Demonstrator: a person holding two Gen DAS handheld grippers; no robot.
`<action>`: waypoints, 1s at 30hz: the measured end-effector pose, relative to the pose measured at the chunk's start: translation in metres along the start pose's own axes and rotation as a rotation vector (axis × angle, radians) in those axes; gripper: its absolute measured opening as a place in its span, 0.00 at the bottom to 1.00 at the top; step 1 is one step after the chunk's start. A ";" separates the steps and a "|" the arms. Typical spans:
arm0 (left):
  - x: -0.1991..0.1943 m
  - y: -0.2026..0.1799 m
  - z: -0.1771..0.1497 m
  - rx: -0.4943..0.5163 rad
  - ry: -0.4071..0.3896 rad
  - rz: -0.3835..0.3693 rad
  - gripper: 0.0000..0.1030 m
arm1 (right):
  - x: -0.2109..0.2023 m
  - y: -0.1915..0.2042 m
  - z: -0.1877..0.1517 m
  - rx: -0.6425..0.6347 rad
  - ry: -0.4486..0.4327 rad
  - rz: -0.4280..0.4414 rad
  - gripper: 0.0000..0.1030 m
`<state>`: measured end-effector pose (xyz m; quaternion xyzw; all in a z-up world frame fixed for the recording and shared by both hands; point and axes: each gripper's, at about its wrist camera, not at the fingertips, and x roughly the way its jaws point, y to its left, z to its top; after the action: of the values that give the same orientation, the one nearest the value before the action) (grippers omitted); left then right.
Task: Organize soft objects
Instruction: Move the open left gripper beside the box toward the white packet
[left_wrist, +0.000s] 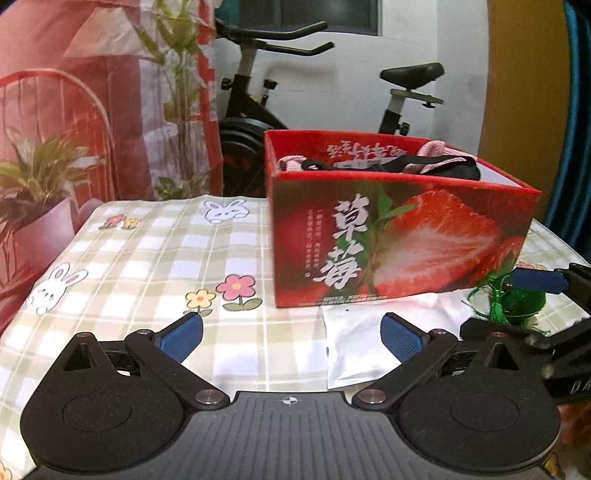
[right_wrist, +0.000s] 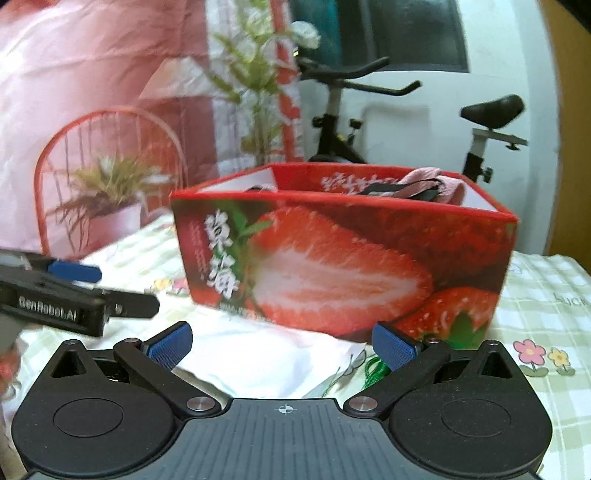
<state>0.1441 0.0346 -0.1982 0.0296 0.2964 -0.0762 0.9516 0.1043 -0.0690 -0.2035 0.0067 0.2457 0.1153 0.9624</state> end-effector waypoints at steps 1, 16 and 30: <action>0.000 0.001 -0.001 -0.003 0.003 0.010 1.00 | 0.001 0.004 -0.001 -0.036 -0.001 -0.019 1.00; -0.013 0.006 -0.020 -0.029 -0.020 0.117 1.00 | 0.009 -0.001 -0.015 -0.034 0.057 -0.034 1.00; -0.012 0.001 -0.032 -0.012 0.015 0.106 1.00 | 0.012 0.016 -0.018 -0.139 0.091 -0.008 1.00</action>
<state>0.1160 0.0400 -0.2179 0.0404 0.3021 -0.0237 0.9521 0.1024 -0.0519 -0.2243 -0.0665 0.2808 0.1283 0.9488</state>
